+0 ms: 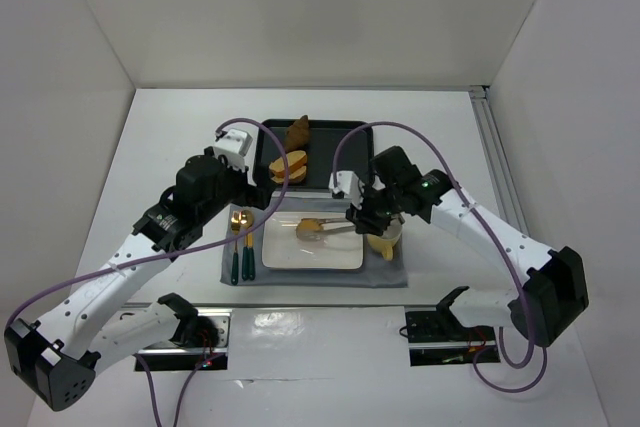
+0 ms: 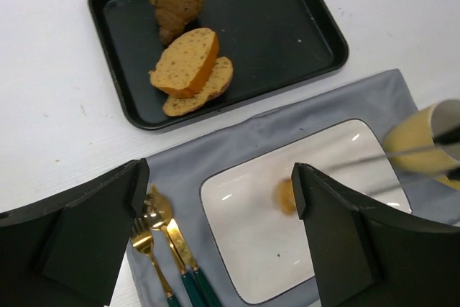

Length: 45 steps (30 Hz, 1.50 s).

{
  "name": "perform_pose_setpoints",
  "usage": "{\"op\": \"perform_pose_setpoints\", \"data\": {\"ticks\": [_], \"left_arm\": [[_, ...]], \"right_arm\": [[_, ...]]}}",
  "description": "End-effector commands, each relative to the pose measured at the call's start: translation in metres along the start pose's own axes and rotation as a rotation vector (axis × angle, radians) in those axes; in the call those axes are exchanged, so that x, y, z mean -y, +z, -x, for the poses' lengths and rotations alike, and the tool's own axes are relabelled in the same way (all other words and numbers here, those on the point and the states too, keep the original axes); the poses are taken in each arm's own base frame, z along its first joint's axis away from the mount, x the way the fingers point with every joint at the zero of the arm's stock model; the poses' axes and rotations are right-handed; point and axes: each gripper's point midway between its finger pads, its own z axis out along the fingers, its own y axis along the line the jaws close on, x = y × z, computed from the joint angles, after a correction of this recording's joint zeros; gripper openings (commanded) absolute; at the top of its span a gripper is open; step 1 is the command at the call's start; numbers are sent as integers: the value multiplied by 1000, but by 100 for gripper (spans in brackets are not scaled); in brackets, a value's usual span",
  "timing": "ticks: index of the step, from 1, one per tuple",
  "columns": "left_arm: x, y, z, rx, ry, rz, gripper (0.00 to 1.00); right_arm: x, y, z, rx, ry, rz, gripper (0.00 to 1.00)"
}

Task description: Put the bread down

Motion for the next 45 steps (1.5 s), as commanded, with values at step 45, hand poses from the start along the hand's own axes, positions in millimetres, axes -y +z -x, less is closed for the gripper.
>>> {"op": "perform_pose_setpoints", "data": {"ticks": [45], "left_arm": [[-43,-17,20,111,-55,248,100]], "right_arm": [[101,23,98,163,-246,-324,63]]}}
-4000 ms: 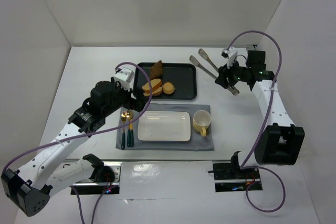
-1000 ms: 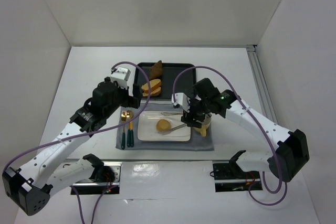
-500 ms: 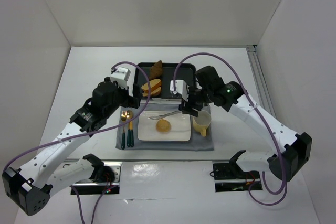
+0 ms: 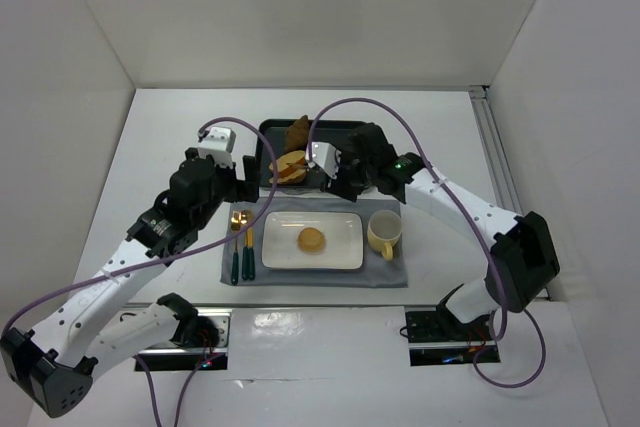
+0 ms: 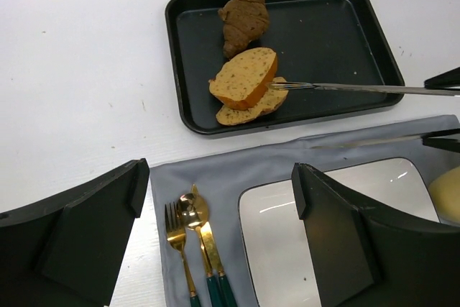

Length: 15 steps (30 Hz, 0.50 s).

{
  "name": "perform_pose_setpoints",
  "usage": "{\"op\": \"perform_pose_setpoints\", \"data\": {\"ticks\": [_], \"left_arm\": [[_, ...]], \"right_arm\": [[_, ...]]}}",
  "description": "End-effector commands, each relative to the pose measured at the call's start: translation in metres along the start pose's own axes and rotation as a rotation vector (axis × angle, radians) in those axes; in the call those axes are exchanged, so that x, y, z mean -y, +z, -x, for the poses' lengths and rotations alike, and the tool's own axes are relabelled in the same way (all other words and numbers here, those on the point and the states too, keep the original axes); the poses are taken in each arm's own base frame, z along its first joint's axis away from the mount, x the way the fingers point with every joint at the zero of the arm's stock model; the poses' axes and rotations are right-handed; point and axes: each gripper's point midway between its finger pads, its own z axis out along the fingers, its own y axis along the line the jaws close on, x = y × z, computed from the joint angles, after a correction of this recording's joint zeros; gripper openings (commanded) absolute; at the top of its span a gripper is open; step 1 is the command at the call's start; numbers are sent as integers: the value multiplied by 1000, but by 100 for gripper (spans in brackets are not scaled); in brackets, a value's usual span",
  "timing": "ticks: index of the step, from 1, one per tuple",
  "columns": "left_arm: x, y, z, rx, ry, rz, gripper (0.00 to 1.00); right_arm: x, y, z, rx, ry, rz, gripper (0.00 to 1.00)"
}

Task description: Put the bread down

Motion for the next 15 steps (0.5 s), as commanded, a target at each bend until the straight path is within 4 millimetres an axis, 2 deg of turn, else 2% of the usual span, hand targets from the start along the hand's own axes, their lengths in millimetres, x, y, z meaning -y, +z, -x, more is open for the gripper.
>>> {"op": "perform_pose_setpoints", "data": {"ticks": [1,3,8,15], "left_arm": [[-6,-2,10,42,-28,28,100],[-6,-2,10,42,-28,28,100],[-6,-2,10,42,-28,28,100],[-5,-2,12,50,-31,26,100]], "right_arm": [[33,8,28,87,-39,-102,63],[37,7,36,106,-35,-104,62],[37,18,38,113,-25,-83,62],[41,19,42,137,-24,-102,59]]}}
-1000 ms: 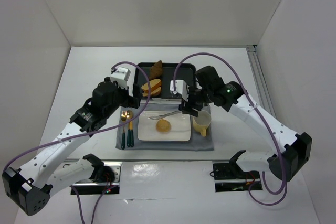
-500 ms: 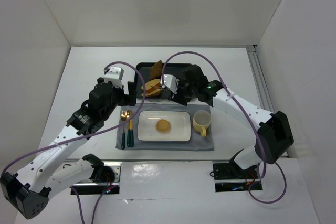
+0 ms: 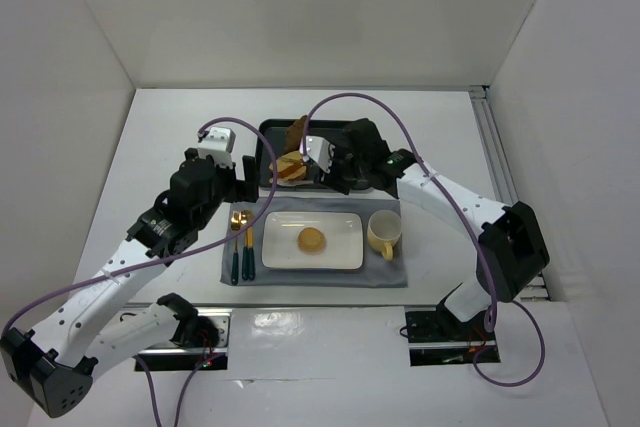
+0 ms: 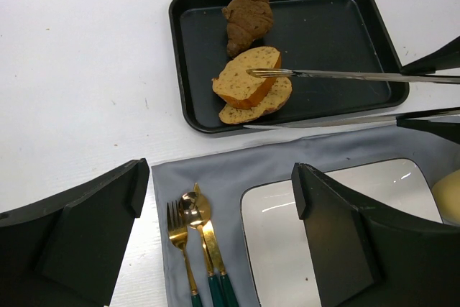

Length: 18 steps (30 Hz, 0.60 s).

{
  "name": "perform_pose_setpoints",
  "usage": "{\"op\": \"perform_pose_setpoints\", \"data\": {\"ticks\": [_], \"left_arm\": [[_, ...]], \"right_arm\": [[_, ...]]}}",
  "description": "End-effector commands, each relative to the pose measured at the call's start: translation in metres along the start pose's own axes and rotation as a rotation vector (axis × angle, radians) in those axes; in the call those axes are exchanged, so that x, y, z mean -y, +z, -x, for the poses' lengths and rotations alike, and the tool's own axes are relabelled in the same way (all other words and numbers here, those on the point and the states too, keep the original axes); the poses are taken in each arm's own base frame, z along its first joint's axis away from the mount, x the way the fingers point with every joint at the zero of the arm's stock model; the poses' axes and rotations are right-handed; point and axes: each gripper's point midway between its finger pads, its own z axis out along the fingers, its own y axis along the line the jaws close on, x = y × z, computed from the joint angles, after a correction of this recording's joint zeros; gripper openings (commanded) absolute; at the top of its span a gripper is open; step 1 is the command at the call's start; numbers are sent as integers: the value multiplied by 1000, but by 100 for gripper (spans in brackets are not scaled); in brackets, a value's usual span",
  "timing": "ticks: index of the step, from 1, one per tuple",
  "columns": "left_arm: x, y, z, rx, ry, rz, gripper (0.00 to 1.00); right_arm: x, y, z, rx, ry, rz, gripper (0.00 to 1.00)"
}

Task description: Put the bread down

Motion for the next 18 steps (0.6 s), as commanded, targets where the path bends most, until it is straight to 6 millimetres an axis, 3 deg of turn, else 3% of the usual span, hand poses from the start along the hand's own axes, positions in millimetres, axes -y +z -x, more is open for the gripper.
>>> {"op": "perform_pose_setpoints", "data": {"ticks": [1,5,18], "left_arm": [[-3,-2,13,52,-28,12,100],[-1,-2,12,50,-28,3,100],[-3,-2,13,52,-28,12,100]], "right_arm": [[27,-8,36,110,-21,-83,59],[31,-10,42,125,-26,-95,58],[36,26,22,84,-17,-110,57]]}}
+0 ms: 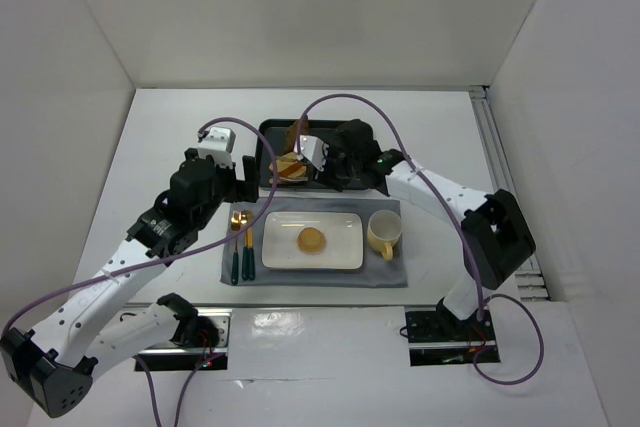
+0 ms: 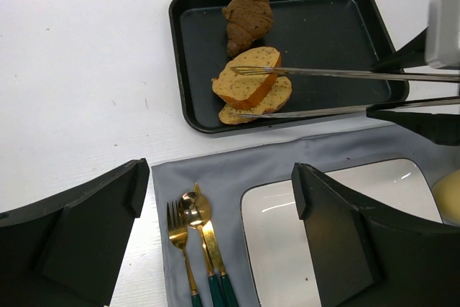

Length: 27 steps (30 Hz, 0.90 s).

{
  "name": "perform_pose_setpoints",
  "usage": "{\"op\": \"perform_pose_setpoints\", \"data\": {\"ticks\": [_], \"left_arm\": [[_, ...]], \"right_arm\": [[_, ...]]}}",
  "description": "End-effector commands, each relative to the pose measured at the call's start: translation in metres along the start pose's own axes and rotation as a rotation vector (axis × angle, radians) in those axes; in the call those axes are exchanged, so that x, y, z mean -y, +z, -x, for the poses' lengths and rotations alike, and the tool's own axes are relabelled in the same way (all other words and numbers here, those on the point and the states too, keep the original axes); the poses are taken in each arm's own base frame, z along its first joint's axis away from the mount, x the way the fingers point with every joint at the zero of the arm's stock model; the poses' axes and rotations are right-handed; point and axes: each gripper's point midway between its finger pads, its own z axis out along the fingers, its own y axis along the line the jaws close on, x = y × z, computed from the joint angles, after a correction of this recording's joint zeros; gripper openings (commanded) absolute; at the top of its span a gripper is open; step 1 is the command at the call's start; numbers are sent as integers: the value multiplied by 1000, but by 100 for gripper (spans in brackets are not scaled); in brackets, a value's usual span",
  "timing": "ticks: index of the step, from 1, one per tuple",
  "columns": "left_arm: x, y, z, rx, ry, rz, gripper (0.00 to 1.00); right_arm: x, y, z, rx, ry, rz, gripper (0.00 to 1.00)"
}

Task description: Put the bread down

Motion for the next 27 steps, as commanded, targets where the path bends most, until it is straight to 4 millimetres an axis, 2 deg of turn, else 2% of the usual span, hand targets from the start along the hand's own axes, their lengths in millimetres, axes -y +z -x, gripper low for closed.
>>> {"op": "perform_pose_setpoints", "data": {"ticks": [1,4,10,13,16,17,18,19,24,26,27], "left_arm": [[-3,-2,13,52,-28,12,100],[-3,-2,13,52,-28,12,100],[-3,-2,13,52,-28,12,100],[-3,-2,13,52,-28,12,100],[-3,-4,15,60,-31,10,100],[-3,-4,15,60,-31,10,100],[-3,-4,15,60,-31,10,100],[-3,-4,15,60,-31,10,100],[-3,-4,15,60,-31,10,100],[-3,-4,15,60,-31,10,100],[-3,-4,15,60,-31,10,100]], "right_arm": [[26,4,23,69,-14,-83,57],[31,7,21,67,-16,-111,55],[34,13,13,41,-3,-130,43],[28,15,6,26,1,-118,36],[26,6,7,35,-1,-125,28],[27,-1,11,39,-12,-129,21],[28,-5,15,54,-15,-130,18],[24,-8,15,54,-14,-116,17],[18,-42,38,134,-31,-104,11],[10,-51,44,163,-27,-76,11],[10,-61,52,187,-34,-81,11]]}}
